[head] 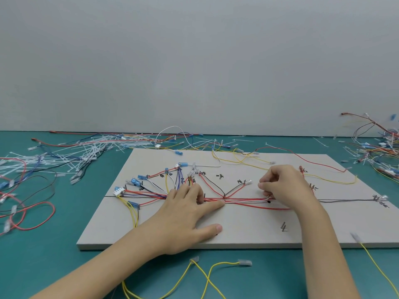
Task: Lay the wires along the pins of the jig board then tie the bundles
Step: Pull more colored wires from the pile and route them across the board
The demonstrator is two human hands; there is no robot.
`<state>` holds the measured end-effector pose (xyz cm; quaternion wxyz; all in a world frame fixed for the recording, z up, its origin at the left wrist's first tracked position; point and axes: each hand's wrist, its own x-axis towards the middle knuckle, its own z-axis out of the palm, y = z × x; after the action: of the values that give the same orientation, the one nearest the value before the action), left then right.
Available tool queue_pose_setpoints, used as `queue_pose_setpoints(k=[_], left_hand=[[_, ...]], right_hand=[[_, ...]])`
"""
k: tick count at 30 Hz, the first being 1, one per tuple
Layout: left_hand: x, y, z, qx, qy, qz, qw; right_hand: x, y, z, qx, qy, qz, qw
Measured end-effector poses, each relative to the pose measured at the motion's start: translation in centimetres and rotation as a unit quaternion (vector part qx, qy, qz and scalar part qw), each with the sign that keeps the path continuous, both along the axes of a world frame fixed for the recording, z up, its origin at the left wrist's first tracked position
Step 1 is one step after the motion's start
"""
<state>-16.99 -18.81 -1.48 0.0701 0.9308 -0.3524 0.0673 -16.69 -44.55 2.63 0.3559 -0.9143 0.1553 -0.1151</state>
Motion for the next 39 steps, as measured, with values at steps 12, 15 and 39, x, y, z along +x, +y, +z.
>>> queue_pose_setpoints(k=[12,15,39], left_hand=[[0.1,0.0,0.0,0.005,-0.003,0.001,1.000],[0.1,-0.1,0.0,0.004,0.000,0.001,1.000],[0.1,0.1,0.0,-0.009,0.004,-0.002,1.000]], right_hand=[[1.0,-0.2,-0.3,0.008,0.014,0.020,1.000],[0.9,-0.7,-0.4,0.047,0.015,-0.024,0.999],[-0.3,-2.8,-0.2,0.045,0.093,-0.031,0.994]])
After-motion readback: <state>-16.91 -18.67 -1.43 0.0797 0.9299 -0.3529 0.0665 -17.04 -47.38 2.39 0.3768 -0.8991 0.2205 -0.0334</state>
